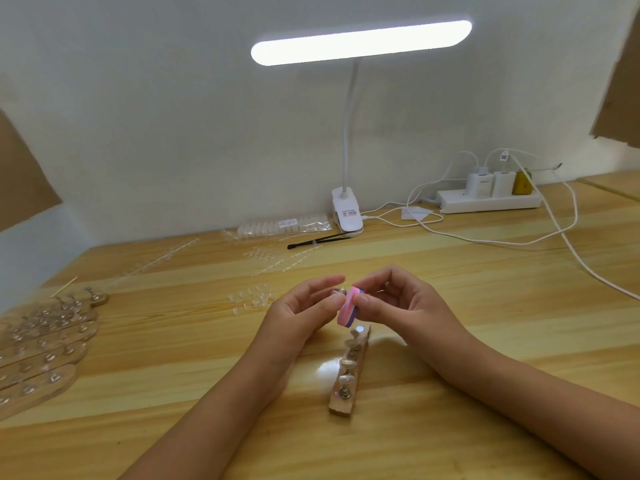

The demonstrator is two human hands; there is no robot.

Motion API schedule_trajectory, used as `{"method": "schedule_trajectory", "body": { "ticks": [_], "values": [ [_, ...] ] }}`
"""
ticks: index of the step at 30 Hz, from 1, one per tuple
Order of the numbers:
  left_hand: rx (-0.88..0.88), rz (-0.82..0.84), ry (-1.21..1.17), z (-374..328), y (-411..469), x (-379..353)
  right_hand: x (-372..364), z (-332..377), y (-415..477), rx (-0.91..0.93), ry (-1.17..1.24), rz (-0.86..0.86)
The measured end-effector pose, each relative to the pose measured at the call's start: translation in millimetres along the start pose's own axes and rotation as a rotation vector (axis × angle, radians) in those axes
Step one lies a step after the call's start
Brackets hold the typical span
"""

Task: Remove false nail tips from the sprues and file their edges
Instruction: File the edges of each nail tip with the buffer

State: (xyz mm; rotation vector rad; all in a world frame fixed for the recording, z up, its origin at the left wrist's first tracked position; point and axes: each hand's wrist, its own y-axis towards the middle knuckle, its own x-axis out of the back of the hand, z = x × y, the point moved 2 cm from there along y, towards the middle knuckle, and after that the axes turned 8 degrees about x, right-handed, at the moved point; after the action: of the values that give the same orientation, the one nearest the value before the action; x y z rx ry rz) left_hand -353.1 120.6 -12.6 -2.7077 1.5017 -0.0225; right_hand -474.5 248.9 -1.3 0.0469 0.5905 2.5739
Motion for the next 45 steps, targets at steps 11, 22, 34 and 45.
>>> {"method": "schedule_trajectory", "body": {
  "ticks": [11,22,34,45],
  "values": [
    [-0.062,-0.057,-0.056,8,10,3,3,-3,1,-0.020,-0.005,0.005],
    [-0.053,-0.049,-0.054,5,6,-1,4,-5,0,-0.016,-0.055,0.019],
    [-0.035,-0.086,-0.016,2,2,-1,5,-5,1,-0.013,-0.039,0.018],
    [-0.061,-0.105,-0.058,7,7,1,2,0,0,-0.019,0.000,-0.044]
  ]
}}
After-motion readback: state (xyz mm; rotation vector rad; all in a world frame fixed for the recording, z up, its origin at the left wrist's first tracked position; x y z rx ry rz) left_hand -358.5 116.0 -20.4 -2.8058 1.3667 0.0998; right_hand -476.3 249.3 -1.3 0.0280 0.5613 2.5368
